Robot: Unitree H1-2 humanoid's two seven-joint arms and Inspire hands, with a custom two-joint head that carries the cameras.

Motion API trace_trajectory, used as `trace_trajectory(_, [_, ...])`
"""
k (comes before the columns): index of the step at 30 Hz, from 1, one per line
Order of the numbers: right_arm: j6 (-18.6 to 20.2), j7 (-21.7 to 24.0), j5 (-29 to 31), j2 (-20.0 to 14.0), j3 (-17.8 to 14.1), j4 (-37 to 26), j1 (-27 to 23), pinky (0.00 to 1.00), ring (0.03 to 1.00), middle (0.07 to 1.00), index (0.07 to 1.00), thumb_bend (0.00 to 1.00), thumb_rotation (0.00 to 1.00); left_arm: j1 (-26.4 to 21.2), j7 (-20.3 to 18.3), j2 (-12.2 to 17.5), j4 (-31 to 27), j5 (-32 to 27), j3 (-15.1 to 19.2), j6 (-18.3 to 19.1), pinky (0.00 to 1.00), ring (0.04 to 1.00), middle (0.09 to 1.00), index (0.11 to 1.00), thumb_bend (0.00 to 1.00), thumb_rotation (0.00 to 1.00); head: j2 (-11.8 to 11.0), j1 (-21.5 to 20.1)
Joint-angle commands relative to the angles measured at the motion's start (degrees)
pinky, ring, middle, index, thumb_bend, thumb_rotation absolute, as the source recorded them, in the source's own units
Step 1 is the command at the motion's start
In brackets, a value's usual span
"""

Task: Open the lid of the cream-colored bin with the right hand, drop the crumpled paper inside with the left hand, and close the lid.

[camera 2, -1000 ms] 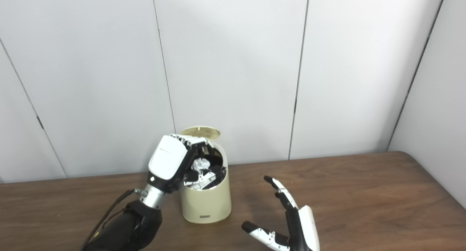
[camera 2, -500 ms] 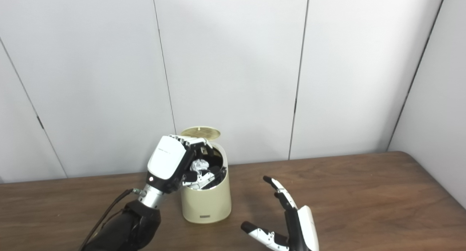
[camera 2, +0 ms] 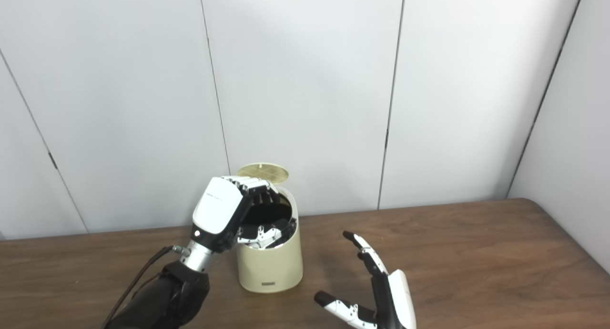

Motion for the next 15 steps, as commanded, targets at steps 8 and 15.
trace_trajectory(8, [-0.3, -0.4, 0.2, 3.5, 2.0, 3.1, 4.0, 0.80, 0.872, 0.878, 0.845, 0.83, 0.72, -0.8, 0.2, 0.8, -2.1, -0.3, 0.5, -0.3, 0.32, 0.371, 0.435, 0.467, 0.95, 0.26, 0.2, 0.2])
trace_trajectory(15, [0.0, -0.1, 0.2, 3.3, 2.0, 3.1, 3.7, 0.81, 0.874, 0.882, 0.854, 0.83, 0.73, -0.4, 2.0, 1.0, -3.3, 0.0, 0.2, -0.8, 0.20, 0.240, 0.309, 0.373, 0.80, 0.17, 0.3, 0.5])
